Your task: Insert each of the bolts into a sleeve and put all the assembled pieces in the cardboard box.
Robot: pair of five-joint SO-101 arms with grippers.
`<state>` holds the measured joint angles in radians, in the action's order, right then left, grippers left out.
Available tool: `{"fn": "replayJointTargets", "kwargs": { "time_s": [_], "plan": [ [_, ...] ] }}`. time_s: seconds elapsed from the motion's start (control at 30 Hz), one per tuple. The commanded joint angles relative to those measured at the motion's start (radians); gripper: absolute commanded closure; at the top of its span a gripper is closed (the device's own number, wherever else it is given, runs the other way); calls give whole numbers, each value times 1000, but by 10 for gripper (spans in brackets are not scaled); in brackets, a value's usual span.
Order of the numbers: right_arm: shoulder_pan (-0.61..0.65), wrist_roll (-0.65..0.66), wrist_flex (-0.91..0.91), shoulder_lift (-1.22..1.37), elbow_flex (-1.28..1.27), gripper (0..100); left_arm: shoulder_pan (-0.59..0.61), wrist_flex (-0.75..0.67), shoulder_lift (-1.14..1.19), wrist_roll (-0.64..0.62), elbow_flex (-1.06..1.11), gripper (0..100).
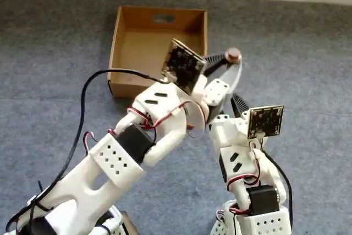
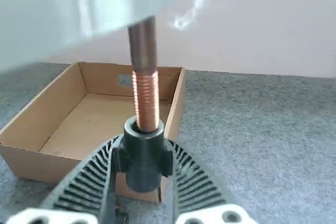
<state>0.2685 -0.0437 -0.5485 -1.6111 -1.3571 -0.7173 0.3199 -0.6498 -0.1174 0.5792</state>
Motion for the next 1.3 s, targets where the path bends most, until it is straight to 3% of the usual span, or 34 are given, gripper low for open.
{"fn": "replayJointTargets", "kwargs": {
  "time_s": [0.0, 0.37, 0.6, 1.27],
  "plan": [
    [8, -9, 22, -13, 15, 992, -47, 3, -13, -6, -54, 991],
    [4, -11, 22, -13, 13, 992, -42, 11, -4, -6, -50, 991],
    [4, -11, 22, -13, 13, 992, 39, 31, -7, -6, -58, 991],
    [4, -11, 22, -13, 13, 992, 41, 34, -5, -6, -91, 991]
  ]
}}
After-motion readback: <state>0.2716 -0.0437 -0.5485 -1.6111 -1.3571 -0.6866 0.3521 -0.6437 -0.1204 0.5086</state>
